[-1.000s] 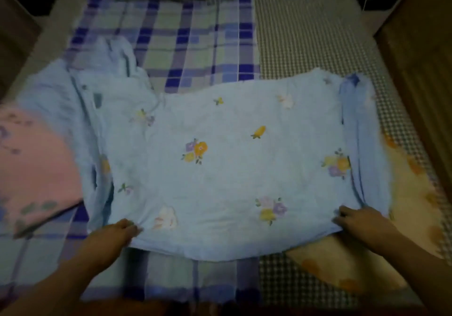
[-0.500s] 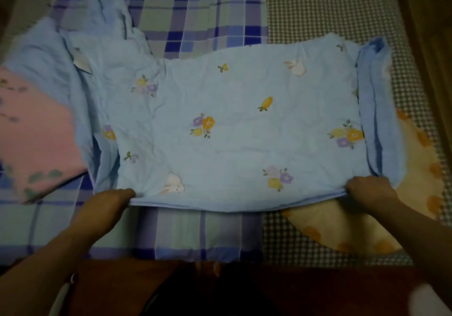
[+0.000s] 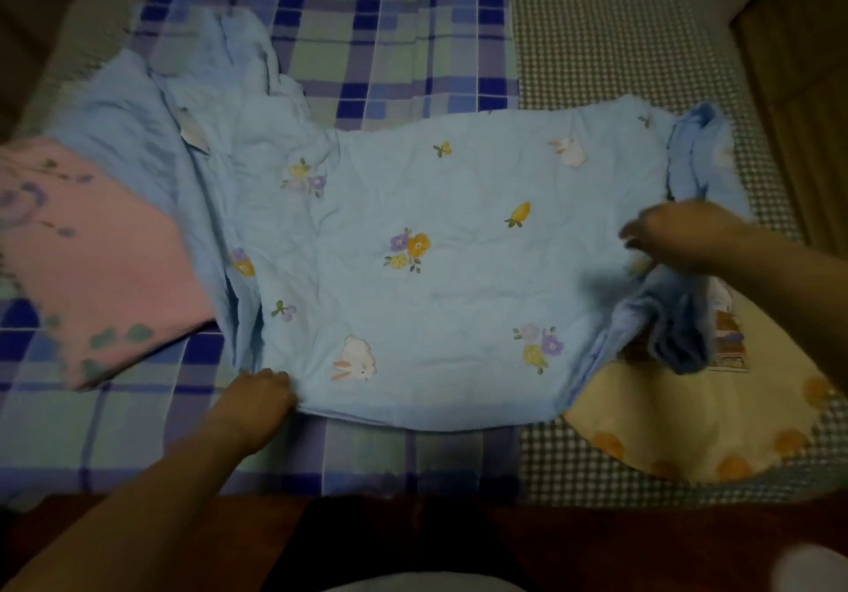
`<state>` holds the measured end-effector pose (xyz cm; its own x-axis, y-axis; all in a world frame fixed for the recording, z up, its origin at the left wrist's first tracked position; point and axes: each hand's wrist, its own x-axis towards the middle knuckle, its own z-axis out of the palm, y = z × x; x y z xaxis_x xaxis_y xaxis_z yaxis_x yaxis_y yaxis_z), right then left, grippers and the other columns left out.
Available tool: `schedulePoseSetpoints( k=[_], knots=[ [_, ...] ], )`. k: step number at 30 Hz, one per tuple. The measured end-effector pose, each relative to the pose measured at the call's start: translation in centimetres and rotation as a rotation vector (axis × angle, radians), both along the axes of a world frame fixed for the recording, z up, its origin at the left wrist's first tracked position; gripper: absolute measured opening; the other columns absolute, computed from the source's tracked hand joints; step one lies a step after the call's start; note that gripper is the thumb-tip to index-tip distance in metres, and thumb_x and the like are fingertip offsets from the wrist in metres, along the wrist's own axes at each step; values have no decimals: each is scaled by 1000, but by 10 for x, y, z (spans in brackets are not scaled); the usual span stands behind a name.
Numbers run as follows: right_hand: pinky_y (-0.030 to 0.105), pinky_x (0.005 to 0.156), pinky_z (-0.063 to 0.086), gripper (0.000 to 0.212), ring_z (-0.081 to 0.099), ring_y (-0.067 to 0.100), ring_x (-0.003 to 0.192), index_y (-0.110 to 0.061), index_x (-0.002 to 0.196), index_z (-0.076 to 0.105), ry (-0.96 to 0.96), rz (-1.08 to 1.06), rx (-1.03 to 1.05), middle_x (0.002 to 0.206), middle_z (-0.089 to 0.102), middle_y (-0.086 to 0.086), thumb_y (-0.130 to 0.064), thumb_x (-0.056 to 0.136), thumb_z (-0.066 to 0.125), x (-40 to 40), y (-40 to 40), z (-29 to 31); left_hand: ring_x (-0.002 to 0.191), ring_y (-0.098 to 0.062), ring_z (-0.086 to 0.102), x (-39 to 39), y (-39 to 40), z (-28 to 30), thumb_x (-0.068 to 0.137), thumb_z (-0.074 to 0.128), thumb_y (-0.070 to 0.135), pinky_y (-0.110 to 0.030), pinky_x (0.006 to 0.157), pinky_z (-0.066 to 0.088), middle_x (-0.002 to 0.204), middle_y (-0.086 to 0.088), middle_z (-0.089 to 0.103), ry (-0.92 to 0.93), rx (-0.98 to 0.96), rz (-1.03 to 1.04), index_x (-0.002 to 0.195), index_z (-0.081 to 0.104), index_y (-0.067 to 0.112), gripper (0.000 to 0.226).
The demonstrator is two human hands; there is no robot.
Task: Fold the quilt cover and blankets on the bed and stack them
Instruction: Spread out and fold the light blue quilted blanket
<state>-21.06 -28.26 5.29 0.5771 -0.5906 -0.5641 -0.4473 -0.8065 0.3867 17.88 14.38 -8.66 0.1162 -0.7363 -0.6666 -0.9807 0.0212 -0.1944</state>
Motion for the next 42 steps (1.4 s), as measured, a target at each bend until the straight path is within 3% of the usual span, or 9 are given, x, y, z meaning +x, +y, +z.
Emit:
schedulePoseSetpoints(
  k=[3, 7, 10, 16, 20, 25, 29, 36, 42],
  knots=[
    [34, 57, 46, 33, 64, 33, 69, -18, 118, 65, -556, 208, -86, 98, 64, 9, -10, 85, 68, 83, 33, 13, 92, -22, 61, 5, 12, -4, 89, 62, 30, -40, 76, 51, 101, 0, 60, 75, -130, -24, 96, 71, 27, 12],
    [33, 58, 49, 22, 63, 31, 64, -18, 102, 68, -825, 355, 102, 90, 65, 6, -10, 83, 61, 215, 139, -38, 66, -18, 61, 23, 24, -21, 56, 87, 31, -35, 55, 51, 78, 3, 60, 194, -262, -63, 75, 71, 31, 25],
    [35, 57, 48, 23, 63, 31, 65, -18, 107, 65, -721, 315, 371, 96, 61, 6, -13, 87, 56, 275, 227, -108, 61, -18, 61, 43, 31, -33, 57, 84, 32, -31, 52, 49, 76, 3, 60, 333, -387, -85, 80, 71, 31, 27],
    [39, 74, 54, 59, 66, 24, 89, -32, 122, 46, -470, -26, 722, 109, 64, -1, -71, 78, 50, 293, 331, -160, 52, -17, 61, 65, 16, -29, 79, 51, 48, -27, 46, 43, 67, 4, 60, 504, -603, -24, 76, 70, 26, 29],
    [28, 53, 47, 9, 66, 15, 62, -30, 83, 63, -719, -118, 504, 73, 68, -6, -32, 81, 54, 283, 325, -139, 64, -21, 65, 90, -7, -15, 89, 43, 60, -32, 62, 53, 80, 2, 68, 642, -621, -191, 102, 69, 24, 46],
    [28, 46, 43, 37, 59, 21, 55, -27, 98, 72, -789, -97, 251, 71, 65, -3, -11, 69, 55, 240, 304, -93, 89, -26, 66, 240, -89, -5, 84, 53, 35, -55, 111, 33, 95, -2, 70, 172, -513, -473, 117, 66, 25, 36],
    [29, 47, 44, 39, 57, 28, 54, -18, 102, 72, -908, -69, 120, 76, 67, 1, -15, 74, 46, 214, 299, -67, 109, -24, 62, 309, -133, 27, 92, 53, 30, -53, 114, 19, 109, 2, 67, -123, -294, -228, 114, 68, 33, 27],
    [32, 54, 51, 47, 69, 34, 67, -20, 112, 75, -1048, -380, -170, 84, 75, 12, -22, 78, 42, 212, 257, -30, 61, -39, 61, 321, -123, 140, 69, 76, 16, -42, 54, 46, 76, -18, 61, 27, -744, -72, 85, 61, 7, 24],
    [39, 62, 50, 37, 66, 39, 76, -14, 108, 72, -1173, -464, -369, 89, 72, 17, -10, 79, 49, 237, 221, 17, 78, -37, 51, 348, -122, 295, 78, 62, 16, -41, 65, 28, 87, -19, 56, -71, -1579, -35, 87, 56, 10, 12]
  ],
)
